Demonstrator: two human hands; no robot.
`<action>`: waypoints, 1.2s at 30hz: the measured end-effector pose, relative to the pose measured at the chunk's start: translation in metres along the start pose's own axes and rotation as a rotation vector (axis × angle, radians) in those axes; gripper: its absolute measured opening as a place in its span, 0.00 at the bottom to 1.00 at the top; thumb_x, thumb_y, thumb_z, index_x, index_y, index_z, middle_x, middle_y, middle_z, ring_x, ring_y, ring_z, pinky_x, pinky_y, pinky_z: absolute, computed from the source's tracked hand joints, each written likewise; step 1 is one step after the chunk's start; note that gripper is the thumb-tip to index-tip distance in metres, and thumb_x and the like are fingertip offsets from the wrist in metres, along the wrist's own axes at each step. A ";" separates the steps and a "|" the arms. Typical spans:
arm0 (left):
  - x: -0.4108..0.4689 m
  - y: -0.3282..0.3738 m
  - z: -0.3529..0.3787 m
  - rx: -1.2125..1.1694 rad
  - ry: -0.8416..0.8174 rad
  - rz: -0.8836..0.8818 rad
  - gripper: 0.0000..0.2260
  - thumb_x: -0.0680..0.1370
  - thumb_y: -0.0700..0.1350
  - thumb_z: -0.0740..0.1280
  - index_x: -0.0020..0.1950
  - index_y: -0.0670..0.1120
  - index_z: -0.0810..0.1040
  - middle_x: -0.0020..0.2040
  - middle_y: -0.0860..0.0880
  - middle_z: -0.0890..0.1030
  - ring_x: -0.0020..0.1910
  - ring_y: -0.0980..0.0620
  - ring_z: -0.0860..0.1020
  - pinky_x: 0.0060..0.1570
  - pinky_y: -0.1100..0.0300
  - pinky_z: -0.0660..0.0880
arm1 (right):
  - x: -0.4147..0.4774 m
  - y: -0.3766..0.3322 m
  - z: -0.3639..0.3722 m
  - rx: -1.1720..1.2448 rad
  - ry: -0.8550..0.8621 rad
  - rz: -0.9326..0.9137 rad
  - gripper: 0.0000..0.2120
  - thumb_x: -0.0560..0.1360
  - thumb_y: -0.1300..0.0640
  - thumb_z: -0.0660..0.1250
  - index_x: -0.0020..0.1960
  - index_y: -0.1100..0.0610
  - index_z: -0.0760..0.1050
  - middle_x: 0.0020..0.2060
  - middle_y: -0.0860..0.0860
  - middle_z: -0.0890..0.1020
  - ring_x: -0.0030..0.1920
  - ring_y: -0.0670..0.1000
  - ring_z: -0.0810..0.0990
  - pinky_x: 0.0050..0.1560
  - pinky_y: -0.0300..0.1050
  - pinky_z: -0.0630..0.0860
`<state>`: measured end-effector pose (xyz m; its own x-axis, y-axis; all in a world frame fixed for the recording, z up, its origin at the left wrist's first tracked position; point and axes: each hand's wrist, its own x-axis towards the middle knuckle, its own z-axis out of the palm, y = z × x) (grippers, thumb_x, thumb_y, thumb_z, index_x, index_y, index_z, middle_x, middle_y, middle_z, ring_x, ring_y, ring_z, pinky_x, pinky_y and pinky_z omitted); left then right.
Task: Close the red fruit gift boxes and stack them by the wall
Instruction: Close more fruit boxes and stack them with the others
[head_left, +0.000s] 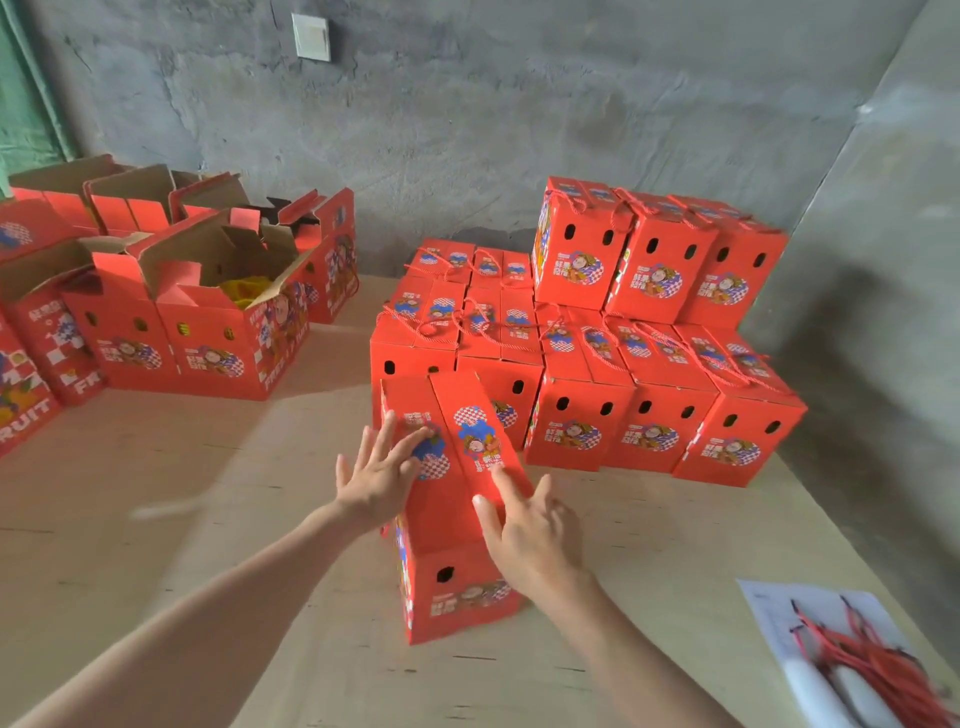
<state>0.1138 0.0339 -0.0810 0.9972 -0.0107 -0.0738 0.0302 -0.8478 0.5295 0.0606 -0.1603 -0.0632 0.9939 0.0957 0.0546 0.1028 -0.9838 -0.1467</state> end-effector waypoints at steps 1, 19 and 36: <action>0.004 0.000 -0.002 0.000 -0.020 -0.008 0.21 0.83 0.51 0.47 0.74 0.67 0.51 0.78 0.56 0.38 0.77 0.48 0.40 0.72 0.40 0.41 | -0.005 -0.004 0.000 0.005 -0.026 0.001 0.27 0.80 0.37 0.45 0.77 0.43 0.51 0.68 0.65 0.65 0.60 0.60 0.75 0.61 0.50 0.68; -0.004 0.012 0.008 -1.358 -0.057 -0.748 0.08 0.80 0.44 0.61 0.47 0.41 0.77 0.44 0.43 0.77 0.40 0.46 0.75 0.37 0.54 0.78 | 0.047 0.005 0.007 1.448 -0.212 0.590 0.10 0.82 0.48 0.56 0.50 0.54 0.70 0.46 0.52 0.76 0.49 0.52 0.77 0.47 0.44 0.75; 0.006 0.094 -0.100 -0.914 0.484 0.157 0.08 0.80 0.37 0.55 0.55 0.44 0.72 0.39 0.49 0.83 0.40 0.51 0.81 0.41 0.58 0.77 | 0.080 -0.059 -0.113 1.207 -0.080 -0.090 0.09 0.78 0.65 0.61 0.43 0.62 0.78 0.34 0.55 0.82 0.28 0.48 0.79 0.32 0.38 0.73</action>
<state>0.1298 0.0074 0.0527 0.9090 0.2989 0.2906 -0.2632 -0.1289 0.9561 0.1291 -0.1113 0.0611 0.9766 0.2075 0.0573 0.1003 -0.2032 -0.9740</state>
